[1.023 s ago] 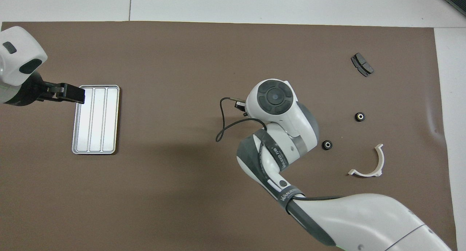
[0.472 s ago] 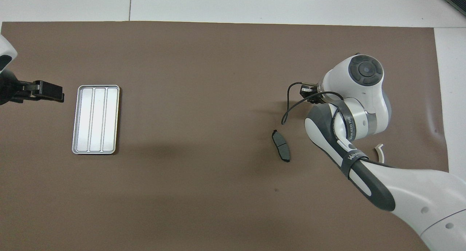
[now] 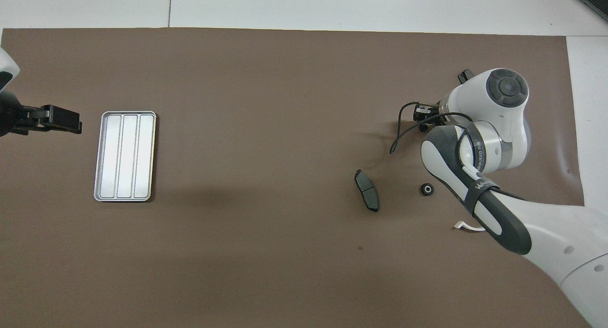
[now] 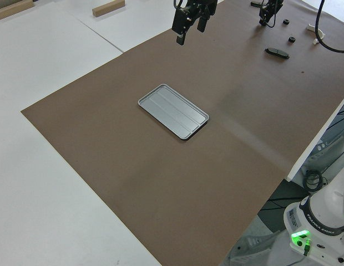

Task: Place bearing gear from tray to pile

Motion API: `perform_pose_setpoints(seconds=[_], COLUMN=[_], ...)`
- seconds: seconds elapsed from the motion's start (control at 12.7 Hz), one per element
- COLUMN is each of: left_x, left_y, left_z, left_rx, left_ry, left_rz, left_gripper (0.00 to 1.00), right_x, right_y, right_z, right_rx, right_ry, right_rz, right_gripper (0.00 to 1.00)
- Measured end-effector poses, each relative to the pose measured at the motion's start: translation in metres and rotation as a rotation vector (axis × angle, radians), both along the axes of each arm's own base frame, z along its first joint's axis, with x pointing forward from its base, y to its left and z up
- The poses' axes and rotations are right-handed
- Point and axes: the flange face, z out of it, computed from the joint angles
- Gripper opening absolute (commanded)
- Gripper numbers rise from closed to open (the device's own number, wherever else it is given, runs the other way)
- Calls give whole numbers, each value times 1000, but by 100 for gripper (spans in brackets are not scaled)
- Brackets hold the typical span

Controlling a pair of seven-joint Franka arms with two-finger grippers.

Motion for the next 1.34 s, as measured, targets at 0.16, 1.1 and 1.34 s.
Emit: perform_pose_setpoints(seconds=[0.16,1.1,1.34], left_x=[0,0,0], left_y=[0,0,0], left_z=[0,0,0], left_rx=[0,0,0], left_ry=[0,0,0], left_rz=[0,0,0], left_gripper=[100,100,100], right_x=[6,-79,-98], right_y=[3,2,-4], right_z=[13,257,306], right_rx=[3,-51,-50], right_ry=[-24,6,40], right_rz=[4,196,197], right_gripper=[100,100,100])
